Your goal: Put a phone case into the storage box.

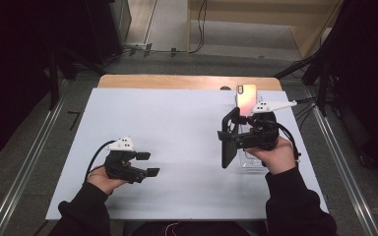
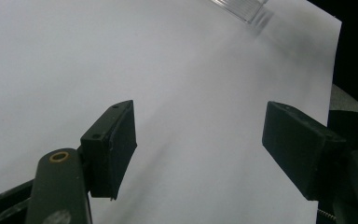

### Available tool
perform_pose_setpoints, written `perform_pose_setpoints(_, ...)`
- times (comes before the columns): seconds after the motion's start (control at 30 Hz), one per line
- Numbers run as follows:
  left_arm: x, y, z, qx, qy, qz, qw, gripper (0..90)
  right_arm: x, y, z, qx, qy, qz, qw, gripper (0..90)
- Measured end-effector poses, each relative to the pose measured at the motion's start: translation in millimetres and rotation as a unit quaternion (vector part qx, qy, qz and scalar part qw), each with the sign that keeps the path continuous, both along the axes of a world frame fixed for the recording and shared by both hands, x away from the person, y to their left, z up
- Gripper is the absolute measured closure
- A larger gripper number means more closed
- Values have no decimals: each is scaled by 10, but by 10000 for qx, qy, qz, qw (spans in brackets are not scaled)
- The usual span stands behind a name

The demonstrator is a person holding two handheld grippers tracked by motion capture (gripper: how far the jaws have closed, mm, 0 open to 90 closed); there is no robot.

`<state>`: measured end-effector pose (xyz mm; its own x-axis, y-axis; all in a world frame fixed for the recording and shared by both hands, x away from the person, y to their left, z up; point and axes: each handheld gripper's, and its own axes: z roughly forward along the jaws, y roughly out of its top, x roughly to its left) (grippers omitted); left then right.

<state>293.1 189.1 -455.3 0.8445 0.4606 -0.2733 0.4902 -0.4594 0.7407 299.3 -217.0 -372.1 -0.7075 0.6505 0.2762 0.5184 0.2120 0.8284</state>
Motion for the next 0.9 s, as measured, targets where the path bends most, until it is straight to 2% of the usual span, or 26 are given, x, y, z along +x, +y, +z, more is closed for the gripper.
perform_pose_setpoints(0.13,-27,37,-12,-47,52,51,10000,265,6,-71,56,114,-6,-168,9998,117)
perform_pose_setpoints(0.27,-40,72,-7,-76,64,116,9999,266,10,-145,118,118,-78,-389,9991,117)
perform_pose_setpoints(0.43,-54,100,-8,-33,62,171,9998,266,16,-237,175,101,-127,-660,9977,117)
perform_pose_setpoints(0.6,-68,112,-12,1,40,194,9998,265,43,-333,204,224,-112,-886,9958,117)
perform_pose_setpoints(0.77,-80,127,-15,35,26,205,9998,266,66,-385,223,34,-197,-1184,9928,117)
perform_pose_setpoints(0.9,-85,147,-13,18,29,232,9997,266,82,-425,226,-127,-263,-1483,9885,118)
